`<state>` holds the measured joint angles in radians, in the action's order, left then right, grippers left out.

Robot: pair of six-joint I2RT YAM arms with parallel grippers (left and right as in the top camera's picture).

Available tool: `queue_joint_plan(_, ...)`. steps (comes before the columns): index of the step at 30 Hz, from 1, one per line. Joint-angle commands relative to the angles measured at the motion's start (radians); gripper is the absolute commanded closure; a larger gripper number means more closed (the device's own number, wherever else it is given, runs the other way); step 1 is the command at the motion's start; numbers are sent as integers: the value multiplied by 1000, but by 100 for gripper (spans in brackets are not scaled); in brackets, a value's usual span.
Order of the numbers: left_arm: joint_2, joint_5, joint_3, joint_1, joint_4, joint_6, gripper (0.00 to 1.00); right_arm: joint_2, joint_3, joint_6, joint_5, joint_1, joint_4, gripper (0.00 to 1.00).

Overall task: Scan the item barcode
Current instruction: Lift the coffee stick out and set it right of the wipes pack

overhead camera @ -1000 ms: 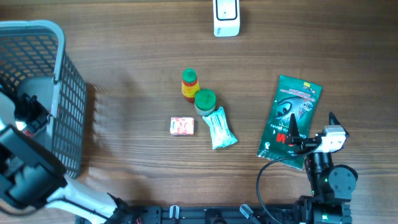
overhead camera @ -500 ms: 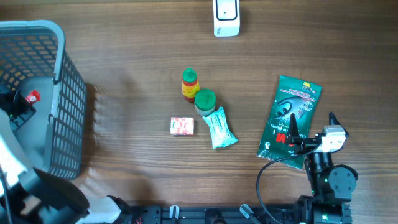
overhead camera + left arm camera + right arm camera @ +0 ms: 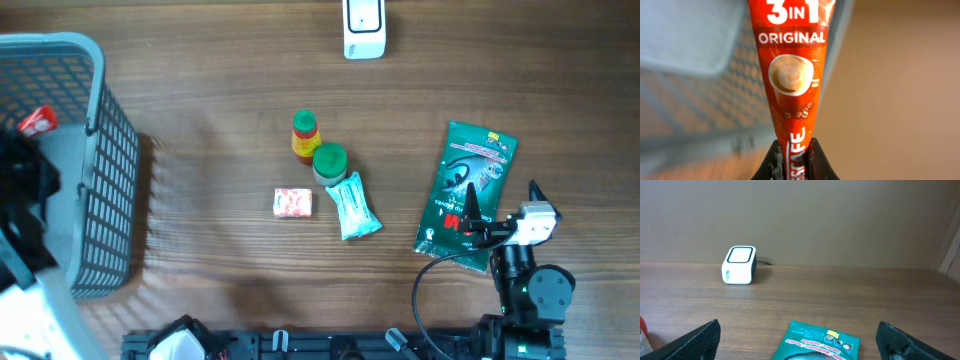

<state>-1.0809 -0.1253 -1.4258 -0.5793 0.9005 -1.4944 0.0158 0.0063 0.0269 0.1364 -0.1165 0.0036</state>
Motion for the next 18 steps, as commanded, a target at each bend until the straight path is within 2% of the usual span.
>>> queue_joint_plan(1,84,-23,-2,166,4,82,96,-2,-1,-7,-10,3,4,0)
queue_joint_plan(8,96,50,-2,515,64,135,96,-2,-1,-8,-10,3,3,0)
queue_joint_plan(12,41,211,-1,773,127,139,96,-2,-1,-8,-10,3,3,0)
queue_joint_plan(18,-118,412,-1,1115,128,179,96,-2,-1,-7,-10,3,3,0)
